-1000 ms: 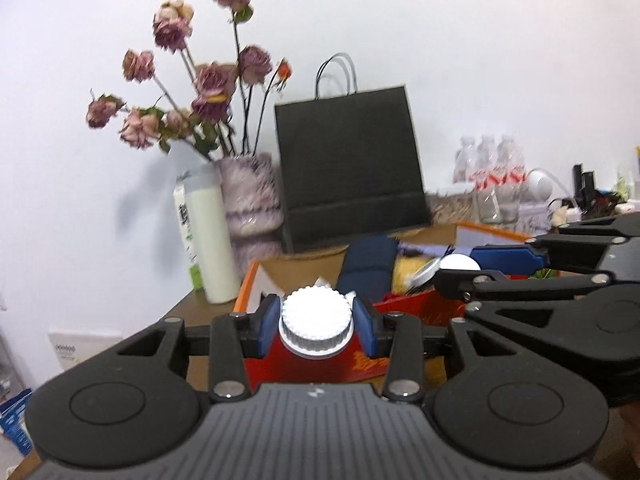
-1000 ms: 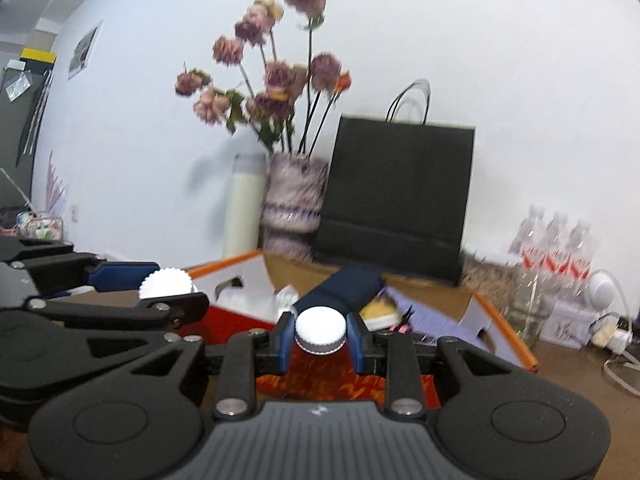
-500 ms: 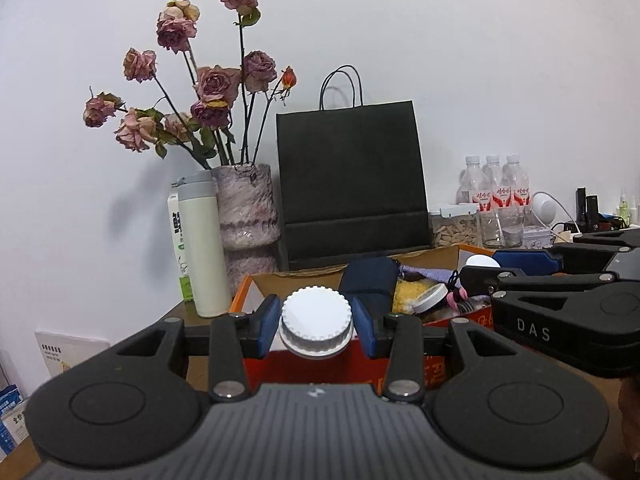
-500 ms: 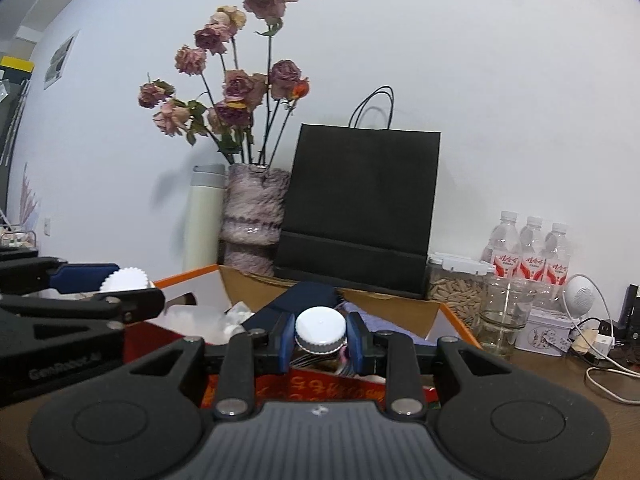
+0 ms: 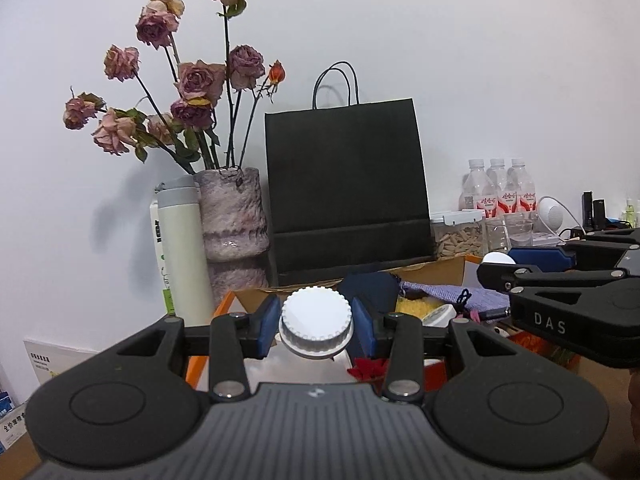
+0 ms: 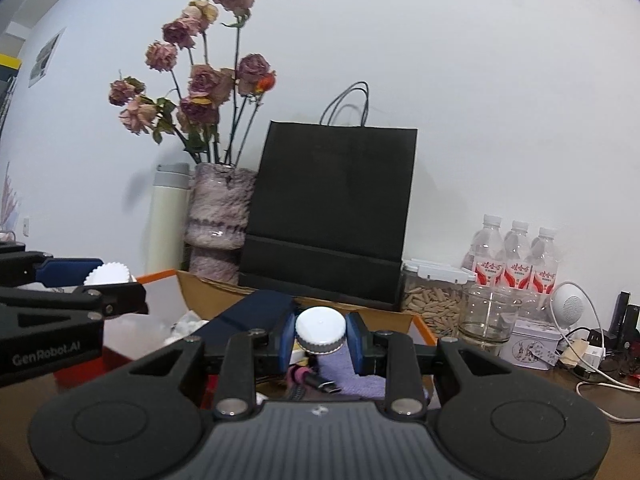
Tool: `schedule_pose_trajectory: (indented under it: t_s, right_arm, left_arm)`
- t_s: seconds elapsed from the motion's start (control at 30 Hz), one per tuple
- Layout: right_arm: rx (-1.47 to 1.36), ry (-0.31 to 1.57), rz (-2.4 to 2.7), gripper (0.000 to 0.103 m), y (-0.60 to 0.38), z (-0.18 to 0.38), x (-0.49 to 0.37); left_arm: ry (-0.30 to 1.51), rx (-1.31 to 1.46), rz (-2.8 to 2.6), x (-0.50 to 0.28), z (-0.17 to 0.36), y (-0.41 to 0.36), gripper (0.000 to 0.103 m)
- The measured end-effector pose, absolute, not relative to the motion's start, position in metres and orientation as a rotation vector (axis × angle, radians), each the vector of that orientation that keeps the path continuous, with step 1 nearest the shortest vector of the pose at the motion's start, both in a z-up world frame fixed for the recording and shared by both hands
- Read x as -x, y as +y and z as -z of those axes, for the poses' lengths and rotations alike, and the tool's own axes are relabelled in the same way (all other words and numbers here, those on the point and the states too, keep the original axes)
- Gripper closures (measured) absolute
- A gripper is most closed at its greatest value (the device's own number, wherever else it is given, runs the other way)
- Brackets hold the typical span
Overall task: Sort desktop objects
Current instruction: 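Carry both white caps with both grippers over the box, then open both grippers to drop the two caps into the box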
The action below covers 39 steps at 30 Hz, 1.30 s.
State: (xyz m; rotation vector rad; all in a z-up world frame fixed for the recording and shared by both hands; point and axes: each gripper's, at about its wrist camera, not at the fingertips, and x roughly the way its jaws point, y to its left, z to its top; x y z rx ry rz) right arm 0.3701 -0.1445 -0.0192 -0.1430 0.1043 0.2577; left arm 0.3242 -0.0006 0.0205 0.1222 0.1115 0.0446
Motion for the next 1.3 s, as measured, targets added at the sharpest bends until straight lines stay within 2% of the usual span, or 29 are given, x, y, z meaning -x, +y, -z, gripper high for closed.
schedule_pose_trajectory:
  t_s: [0.57,0.63,0.67,0.7,0.73,0.77,0.83,0.93,1.0,1.3]
  right_arm:
    - [0.105,0.150,-0.268,0.076,-0.152,0.022,-0.411]
    - [0.108,0.142,-0.267,0.076,-0.151,0.022,-0.409]
    - [0.109,0.137,-0.263,0.076,-0.151,0.022,-0.408]
    - [0.108,0.133,-0.261,0.065,-0.151,0.022,-0.407]
    - [0.107,0.126,-0.259,0.039,-0.151,0.021,-0.406]
    - [0.099,0.118,-0.232,0.023,-0.153,0.021,-0.405]
    - [0.071,0.116,-0.220,0.010,-0.157,0.021,-0.406]
    - [0.057,0.134,-0.207,0.002,-0.159,0.021,-0.409]
    - [0.053,0.134,-0.206,0.000,-0.160,0.021,-0.410]
    - [0.070,0.100,-0.217,0.000,-0.158,0.022,-0.399]
  left_arm:
    - [0.139,-0.097,-0.015,-0.368,-0.020,-0.002,0.061]
    - [0.130,-0.097,-0.016,-0.366,-0.020,-0.002,0.054]
    - [0.122,-0.099,-0.020,-0.365,-0.020,-0.002,0.041]
    - [0.115,-0.100,-0.027,-0.364,-0.020,-0.003,0.019]
    - [0.102,-0.101,-0.039,-0.362,-0.021,-0.003,0.005]
    - [0.085,-0.097,-0.058,-0.359,-0.021,-0.002,0.001]
    - [0.055,-0.079,-0.059,-0.354,-0.021,0.001,0.000]
    - [0.053,-0.076,-0.058,-0.353,-0.022,0.001,0.000]
    - [0.059,-0.071,-0.065,-0.354,-0.023,0.002,0.000]
    - [0.062,-0.051,-0.101,-0.350,-0.022,0.009,0.000]
